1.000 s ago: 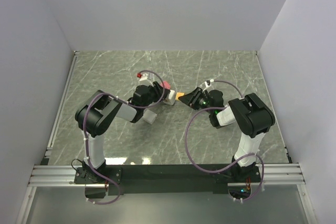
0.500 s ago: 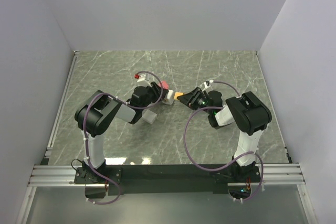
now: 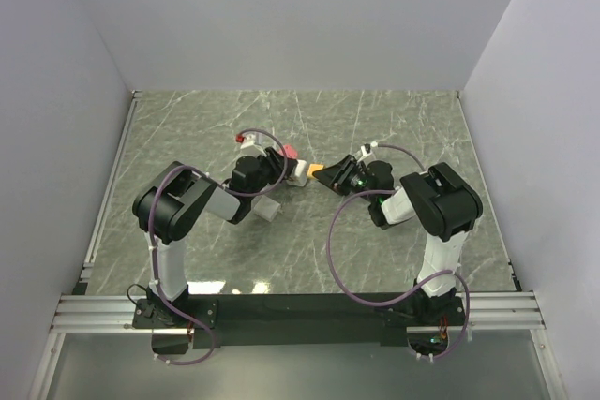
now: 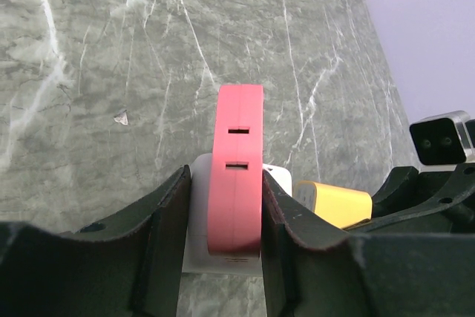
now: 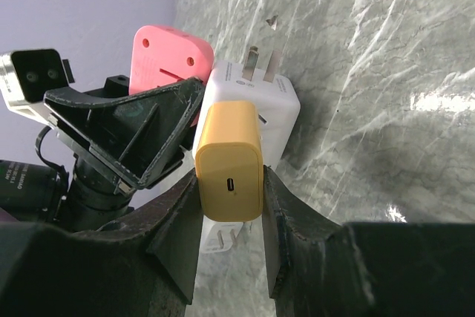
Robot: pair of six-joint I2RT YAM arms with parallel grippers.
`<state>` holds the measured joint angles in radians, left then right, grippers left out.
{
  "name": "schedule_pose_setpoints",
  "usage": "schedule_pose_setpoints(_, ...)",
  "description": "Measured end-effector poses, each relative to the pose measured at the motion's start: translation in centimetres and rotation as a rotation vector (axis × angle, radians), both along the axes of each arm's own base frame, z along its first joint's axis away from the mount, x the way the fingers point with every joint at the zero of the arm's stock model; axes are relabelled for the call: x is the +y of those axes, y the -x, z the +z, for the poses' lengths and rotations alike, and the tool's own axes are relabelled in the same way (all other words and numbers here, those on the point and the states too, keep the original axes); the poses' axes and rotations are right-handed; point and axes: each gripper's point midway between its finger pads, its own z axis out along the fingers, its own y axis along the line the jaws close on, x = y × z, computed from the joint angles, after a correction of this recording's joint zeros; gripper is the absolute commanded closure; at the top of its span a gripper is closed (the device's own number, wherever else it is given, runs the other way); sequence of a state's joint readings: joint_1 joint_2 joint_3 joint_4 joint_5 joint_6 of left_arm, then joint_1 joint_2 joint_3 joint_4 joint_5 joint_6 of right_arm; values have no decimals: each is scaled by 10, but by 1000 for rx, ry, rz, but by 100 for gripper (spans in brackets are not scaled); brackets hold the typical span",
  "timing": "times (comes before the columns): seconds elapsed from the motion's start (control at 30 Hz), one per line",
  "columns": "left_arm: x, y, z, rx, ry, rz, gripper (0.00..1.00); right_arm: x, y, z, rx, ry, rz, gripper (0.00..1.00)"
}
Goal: Insert the plug
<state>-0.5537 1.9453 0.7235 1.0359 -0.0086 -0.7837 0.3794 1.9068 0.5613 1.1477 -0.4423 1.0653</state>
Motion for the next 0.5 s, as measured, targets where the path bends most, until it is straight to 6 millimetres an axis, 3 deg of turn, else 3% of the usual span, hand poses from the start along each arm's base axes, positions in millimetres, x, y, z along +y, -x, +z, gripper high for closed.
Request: schedule_pose_setpoints(0.5, 7, -1, -1, -17, 15, 27, 64, 7, -2, 1, 42, -21, 19, 100)
